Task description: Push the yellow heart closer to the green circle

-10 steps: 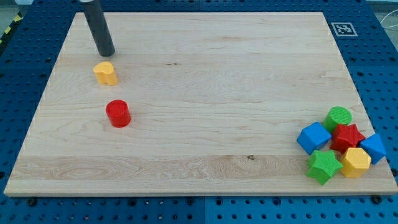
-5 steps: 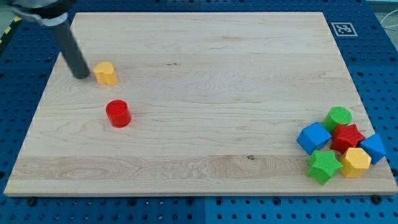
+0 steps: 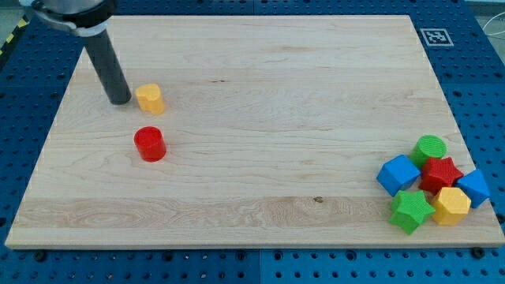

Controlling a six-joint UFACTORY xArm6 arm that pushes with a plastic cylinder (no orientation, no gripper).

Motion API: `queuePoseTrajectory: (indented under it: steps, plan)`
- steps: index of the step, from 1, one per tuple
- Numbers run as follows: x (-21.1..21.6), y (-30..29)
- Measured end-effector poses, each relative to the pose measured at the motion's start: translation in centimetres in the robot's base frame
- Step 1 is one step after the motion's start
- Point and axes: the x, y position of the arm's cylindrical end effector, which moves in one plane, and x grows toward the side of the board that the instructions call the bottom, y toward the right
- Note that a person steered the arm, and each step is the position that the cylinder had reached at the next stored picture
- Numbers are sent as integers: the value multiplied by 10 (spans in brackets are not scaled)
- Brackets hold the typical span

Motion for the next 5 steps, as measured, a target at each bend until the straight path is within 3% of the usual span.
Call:
queuePoseTrajectory:
  steps: [5]
  plan:
    - [-6,81]
